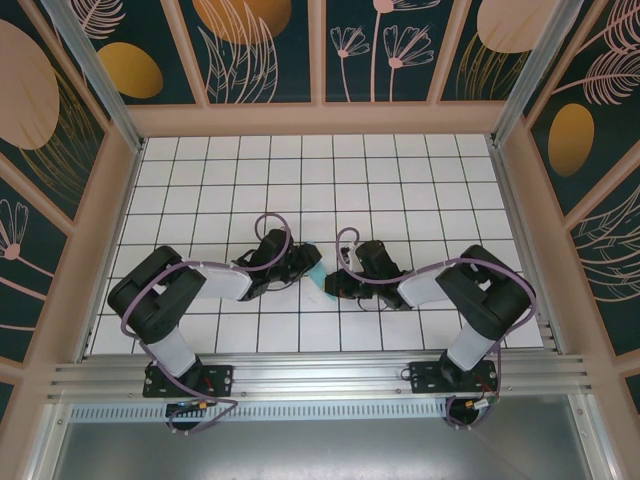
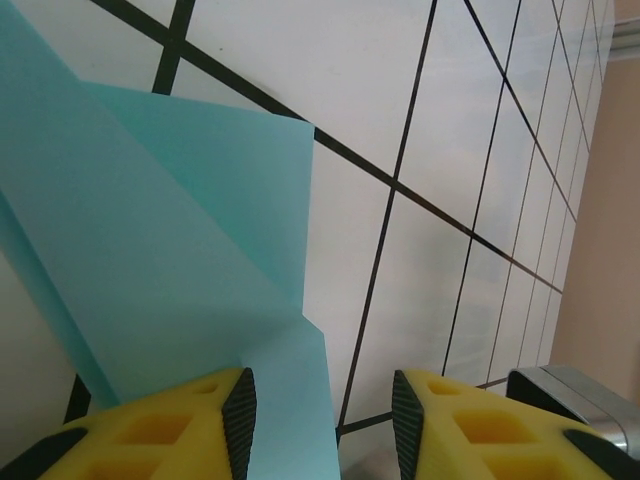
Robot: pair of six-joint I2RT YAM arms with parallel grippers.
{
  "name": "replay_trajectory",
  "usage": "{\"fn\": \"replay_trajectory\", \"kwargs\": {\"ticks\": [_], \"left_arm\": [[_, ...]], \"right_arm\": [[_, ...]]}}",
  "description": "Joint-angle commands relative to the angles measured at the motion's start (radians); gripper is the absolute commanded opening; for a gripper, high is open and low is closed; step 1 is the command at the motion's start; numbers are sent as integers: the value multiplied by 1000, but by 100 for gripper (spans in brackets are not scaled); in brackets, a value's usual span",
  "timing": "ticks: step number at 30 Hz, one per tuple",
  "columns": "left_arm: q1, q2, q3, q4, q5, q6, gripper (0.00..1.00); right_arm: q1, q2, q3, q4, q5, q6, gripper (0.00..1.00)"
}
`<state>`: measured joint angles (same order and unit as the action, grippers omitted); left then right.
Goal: Fold a paper plane with a square sheet of paper (pick it up from the middle)
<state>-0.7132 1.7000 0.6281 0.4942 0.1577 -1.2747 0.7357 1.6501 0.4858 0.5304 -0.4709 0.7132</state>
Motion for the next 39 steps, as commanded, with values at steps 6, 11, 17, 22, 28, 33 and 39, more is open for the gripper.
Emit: {"fn": "replay_trajectory", "kwargs": {"ticks": [6,11,17,22,28,33,39], "left_arm": [[-2,52,34,-55,5,64,44],[-2,58,51,-62,15,78,43],[-3,21,44,-47,13,85,46],[-2,-66,30,-34,5,91,51],[-2,-110,-4,42,15,75,56],[-3,-115,-28,98,26,77,57],[-5,-71,-50,210,98,64,59]], "right_arm": [[-1,-78,17,-103,16,-2,22],[-1,-84,25,-121,6,-5,20],[-20,-46,8,-120,17,18,0],[-31,-53,-21,-67,-2,50,0],[-40,-58,-42,-57,7,61,0],[-57,-40,-76,-26,15,144,0],[-68,-17,-93,13,-12,187,0]]}}
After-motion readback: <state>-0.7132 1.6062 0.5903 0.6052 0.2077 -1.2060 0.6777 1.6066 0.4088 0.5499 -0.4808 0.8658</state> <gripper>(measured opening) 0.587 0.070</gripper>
